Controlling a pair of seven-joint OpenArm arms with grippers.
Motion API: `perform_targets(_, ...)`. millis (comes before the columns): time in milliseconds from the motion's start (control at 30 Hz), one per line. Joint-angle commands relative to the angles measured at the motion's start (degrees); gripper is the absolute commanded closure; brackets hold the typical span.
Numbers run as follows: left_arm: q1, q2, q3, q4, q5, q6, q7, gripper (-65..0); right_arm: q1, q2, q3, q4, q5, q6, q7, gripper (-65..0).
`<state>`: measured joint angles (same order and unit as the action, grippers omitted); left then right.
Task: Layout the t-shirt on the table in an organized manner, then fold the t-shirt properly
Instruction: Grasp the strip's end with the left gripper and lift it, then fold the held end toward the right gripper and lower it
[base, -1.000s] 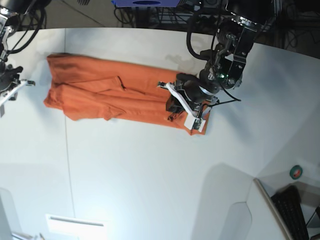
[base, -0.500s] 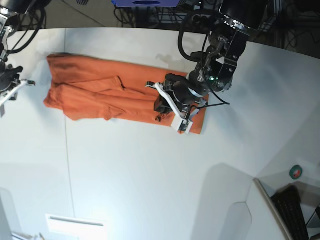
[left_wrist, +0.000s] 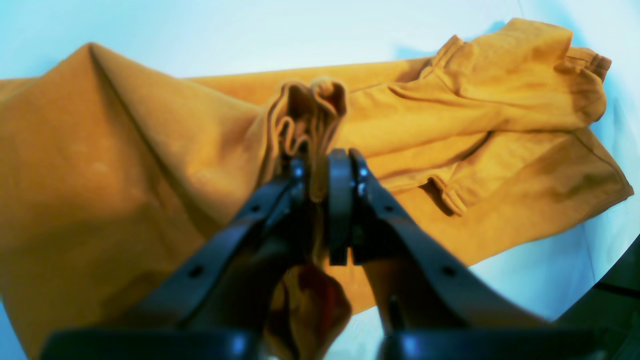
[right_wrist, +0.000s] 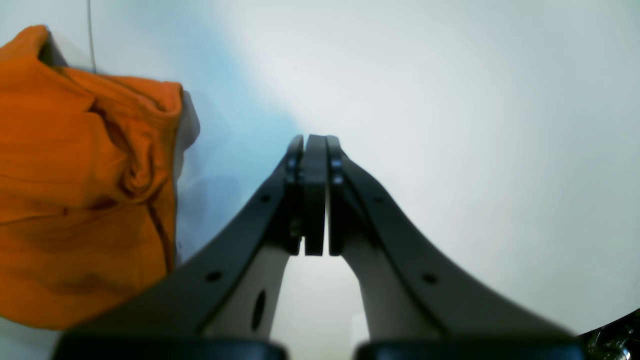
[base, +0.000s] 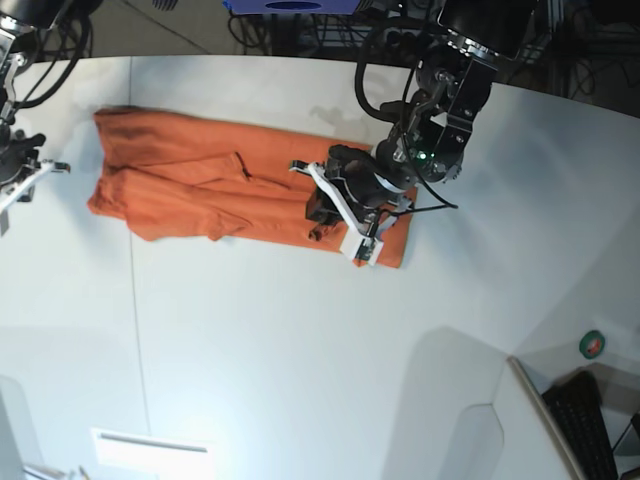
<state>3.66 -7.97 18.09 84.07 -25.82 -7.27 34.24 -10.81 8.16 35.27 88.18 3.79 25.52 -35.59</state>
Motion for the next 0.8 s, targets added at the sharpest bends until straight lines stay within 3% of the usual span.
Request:
perform_targets(0, -0.7, 0.1, 0.0, 0.9, -0.6, -0.2, -1.0, -19.1, 0.6, 0.8, 0.3, 1.3, 0.2, 0.0, 1.1, 0.0)
perform_targets(67, -0.7, 0.2, 0.1, 0.9, -0.5, -0.2, -1.0, -31.6, 0.6, 0.8, 0.3, 1.3, 0.2, 0.0, 1.1, 0.0)
perform_targets(167, -0.8, -0.1, 3.4, 0.9, -0.5, -0.2, -1.0, -44.3, 0.7, 0.8, 0.3, 1.3, 0.2, 0.0, 1.1, 0.0)
perform_targets(233, -1.5, -0.2, 6.7, 0.8, -0.5, -0.2, -1.0, -46.6, 0.7, 0.8, 0.3, 1.3, 0.2, 0.0, 1.1, 0.0)
perform_targets(400, -2.8, -0.3, 13.0, 0.8, -0.9, -0.2, -1.0, -45.3, 0.8, 0.8, 0.3, 1.4, 0.3, 0.0, 1.1, 0.0)
perform_targets(567, -2.3, -2.5, 11.1, 6.3, -0.9, -0.2, -1.0, -30.6, 0.8, 0.8, 0.3, 1.4, 0.3, 0.0, 1.1, 0.0)
perform_targets(633, -1.9, -3.6, 8.2, 7.0, -0.9, -0.2, -1.0, -20.4, 0.7, 0.8, 0.3, 1.4, 0.3, 0.0, 1.1, 0.0)
perform_targets(733, -0.9, -3.9, 2.1, 6.5, -0.8, -0.2, -0.9, 0.0, 0.6, 0.8, 0.3, 1.4, 0.3, 0.0, 1.1, 0.0)
perform_targets(767, -0.6, -3.9, 0.7, 6.3, -0.6, -0.2, -0.1, 0.0, 0.6, 0.8, 0.3, 1.4, 0.3, 0.0, 1.1, 0.0)
